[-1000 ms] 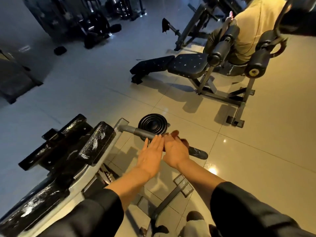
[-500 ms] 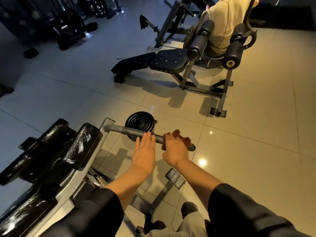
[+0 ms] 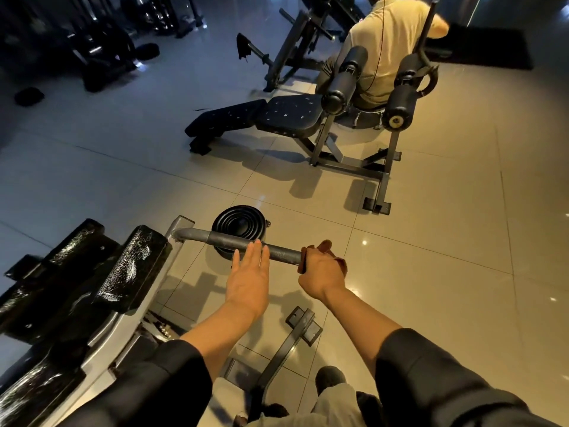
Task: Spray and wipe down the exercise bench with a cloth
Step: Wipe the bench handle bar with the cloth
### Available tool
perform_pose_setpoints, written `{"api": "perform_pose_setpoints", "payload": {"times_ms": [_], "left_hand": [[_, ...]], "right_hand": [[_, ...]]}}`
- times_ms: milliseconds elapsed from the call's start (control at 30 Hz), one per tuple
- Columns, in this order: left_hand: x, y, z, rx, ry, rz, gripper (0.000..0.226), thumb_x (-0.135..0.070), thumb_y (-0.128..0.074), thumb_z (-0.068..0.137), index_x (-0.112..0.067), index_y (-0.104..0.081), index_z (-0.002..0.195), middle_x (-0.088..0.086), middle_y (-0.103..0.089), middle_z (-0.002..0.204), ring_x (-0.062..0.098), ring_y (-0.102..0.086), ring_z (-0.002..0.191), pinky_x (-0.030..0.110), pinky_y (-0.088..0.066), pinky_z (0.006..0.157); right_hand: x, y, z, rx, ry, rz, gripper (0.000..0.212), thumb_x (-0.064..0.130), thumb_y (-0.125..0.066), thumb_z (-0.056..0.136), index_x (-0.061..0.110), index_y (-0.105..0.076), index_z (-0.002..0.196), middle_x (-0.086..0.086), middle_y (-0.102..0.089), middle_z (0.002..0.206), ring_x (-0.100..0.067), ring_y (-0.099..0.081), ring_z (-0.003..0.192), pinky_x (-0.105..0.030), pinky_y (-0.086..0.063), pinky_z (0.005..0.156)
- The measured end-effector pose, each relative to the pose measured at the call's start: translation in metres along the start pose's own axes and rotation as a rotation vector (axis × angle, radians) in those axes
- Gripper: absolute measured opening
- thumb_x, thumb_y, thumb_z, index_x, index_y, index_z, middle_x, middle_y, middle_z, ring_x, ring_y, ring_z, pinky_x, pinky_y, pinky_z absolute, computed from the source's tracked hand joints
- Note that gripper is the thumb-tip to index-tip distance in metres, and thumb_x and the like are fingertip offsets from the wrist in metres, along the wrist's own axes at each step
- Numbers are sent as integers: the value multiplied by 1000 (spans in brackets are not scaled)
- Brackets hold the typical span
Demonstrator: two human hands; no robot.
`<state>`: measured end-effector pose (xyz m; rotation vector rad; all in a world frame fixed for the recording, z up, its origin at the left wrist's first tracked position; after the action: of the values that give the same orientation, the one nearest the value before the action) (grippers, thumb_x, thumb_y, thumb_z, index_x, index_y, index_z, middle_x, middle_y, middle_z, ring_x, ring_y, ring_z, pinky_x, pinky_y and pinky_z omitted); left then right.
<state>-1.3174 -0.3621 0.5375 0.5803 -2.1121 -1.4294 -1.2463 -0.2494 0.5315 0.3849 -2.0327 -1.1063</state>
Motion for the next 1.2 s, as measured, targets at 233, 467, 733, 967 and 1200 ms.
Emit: {"api": "perform_pose_setpoints", "payload": {"times_ms": [233, 467, 733, 967, 1200], "left_hand": [[3, 0, -1, 13, -25, 25, 87, -1, -46, 89, -5, 15, 151, 14, 19, 159, 26, 16, 148, 47, 5, 120], [2, -3, 1, -3, -14, -3, 87, -1, -46, 89, -5, 16, 151, 15, 19, 159, 28, 16, 147, 49, 4, 120], [4, -5, 3, -12, -20, 44, 90, -3, -49, 88, -6, 17, 150, 15, 20, 159, 28, 16, 147, 49, 9, 119], [3, -4, 2, -49, -21, -22, 87, 4, -42, 87, -6, 17, 150, 14, 19, 159, 27, 18, 147, 48, 8, 120], [15, 1, 2, -150, -50, -270, 80, 4, -39, 90, -11, 8, 154, 3, 11, 162, 14, 12, 148, 35, 20, 115]], "right_hand": [[39, -15, 0, 99, 167, 66, 59, 3, -52, 83, 12, -39, 140, -16, -50, 135, -33, -47, 125, -35, -41, 99], [-29, 8, 3, 38, -37, 14, 25, 22, -44, 99, 10, -56, 116, -16, -64, 110, -33, -61, 101, -29, -42, 75], [43, -10, 2, 30, 201, 15, 46, 6, -54, 84, 6, -48, 130, -15, -55, 129, -31, -51, 117, -36, -43, 95], [-27, 10, 2, -11, -31, -42, 25, 24, -49, 96, 12, -55, 117, -13, -65, 109, -31, -62, 96, -29, -43, 73], [85, -14, 10, 35, 250, -24, 28, 21, -49, 93, 7, -50, 117, -15, -61, 114, -34, -58, 107, -38, -44, 90]]}}
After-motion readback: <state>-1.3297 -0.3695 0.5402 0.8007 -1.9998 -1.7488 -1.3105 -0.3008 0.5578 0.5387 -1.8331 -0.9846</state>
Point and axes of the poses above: each hand's wrist, its own z-axis towards the middle knuckle, its own y-axis out of the back of the hand, x = y × z, the point moved 9 cm from there along z, towards the middle knuckle
